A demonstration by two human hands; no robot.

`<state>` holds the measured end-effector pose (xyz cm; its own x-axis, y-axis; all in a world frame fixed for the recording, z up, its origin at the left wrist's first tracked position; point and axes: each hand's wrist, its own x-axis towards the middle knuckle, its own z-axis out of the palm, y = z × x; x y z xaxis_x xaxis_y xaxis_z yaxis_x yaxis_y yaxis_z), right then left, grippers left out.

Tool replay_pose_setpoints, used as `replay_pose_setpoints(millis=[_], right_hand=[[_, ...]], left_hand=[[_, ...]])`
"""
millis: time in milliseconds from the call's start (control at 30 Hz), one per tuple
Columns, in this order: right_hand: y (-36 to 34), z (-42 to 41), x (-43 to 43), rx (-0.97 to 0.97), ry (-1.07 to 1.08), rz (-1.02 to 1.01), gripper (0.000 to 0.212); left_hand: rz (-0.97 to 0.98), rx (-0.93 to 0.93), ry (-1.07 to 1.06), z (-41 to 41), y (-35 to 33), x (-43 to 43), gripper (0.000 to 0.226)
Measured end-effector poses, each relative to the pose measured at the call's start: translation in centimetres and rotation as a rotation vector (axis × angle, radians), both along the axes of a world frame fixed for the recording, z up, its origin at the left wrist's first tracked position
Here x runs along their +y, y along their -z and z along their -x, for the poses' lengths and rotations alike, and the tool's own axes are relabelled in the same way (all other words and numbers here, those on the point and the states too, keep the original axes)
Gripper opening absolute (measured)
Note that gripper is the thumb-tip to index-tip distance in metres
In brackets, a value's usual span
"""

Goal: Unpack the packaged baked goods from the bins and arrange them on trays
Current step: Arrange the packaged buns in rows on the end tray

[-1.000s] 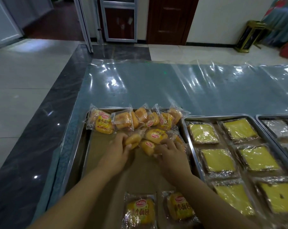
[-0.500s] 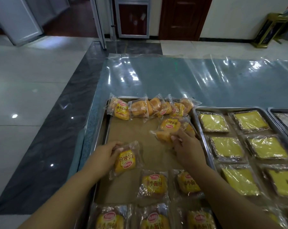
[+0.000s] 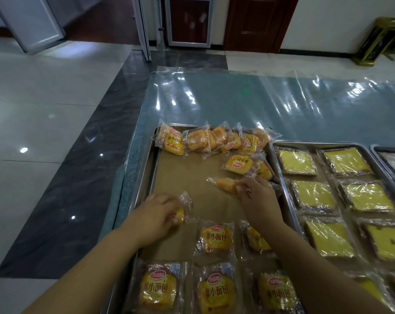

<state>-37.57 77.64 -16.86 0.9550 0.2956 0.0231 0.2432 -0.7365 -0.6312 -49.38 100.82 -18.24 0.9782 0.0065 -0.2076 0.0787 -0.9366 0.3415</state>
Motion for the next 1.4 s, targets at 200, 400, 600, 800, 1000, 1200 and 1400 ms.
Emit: replay_pose_setpoints(millis=[200,400,600,800,1000,1200,1400], right_hand=[[0.2,0.4,-0.2,0.014,0.006,0.006,0.02],[0.2,0.3,0.0,0.008,0.013,-0.004,0.02],[0.1,0.1,0.2,-0.032,-0.254,0.052,0.024],[0.5,-0.2,-0.5,0.154,-0.369,0.319,0.034],[1.5,0.3,0.7,0.179,-0.32,0.36,0.041],[1.9,0.7,2.8,0.22,-0.248,0.441,0.053],[1.0,1.3,5.9,0.453,-0.43,0.126,0.027]], left_hand=[[-0.138,0.123,-0.174,-0.2,0.7,-0.6,0.049],[-0.169,0.04,-0.285,-1.2,0.7,-1.4,0.047],[-0.07,-0.041,-0.018,0.1,1.5,-0.5,0.044],[-0.175,-0.016,-0.037,0.6,1.1,-0.8,0.042],[-0.184,-0.005,-0.117,1.5,1.1,-2.1,0.046],[-0.164,-0.006,-0.195,3.1,1.7,-1.9,0.052],[-0.023,-0.259,-0.28,2.1,1.0,-1.6,0.031]])
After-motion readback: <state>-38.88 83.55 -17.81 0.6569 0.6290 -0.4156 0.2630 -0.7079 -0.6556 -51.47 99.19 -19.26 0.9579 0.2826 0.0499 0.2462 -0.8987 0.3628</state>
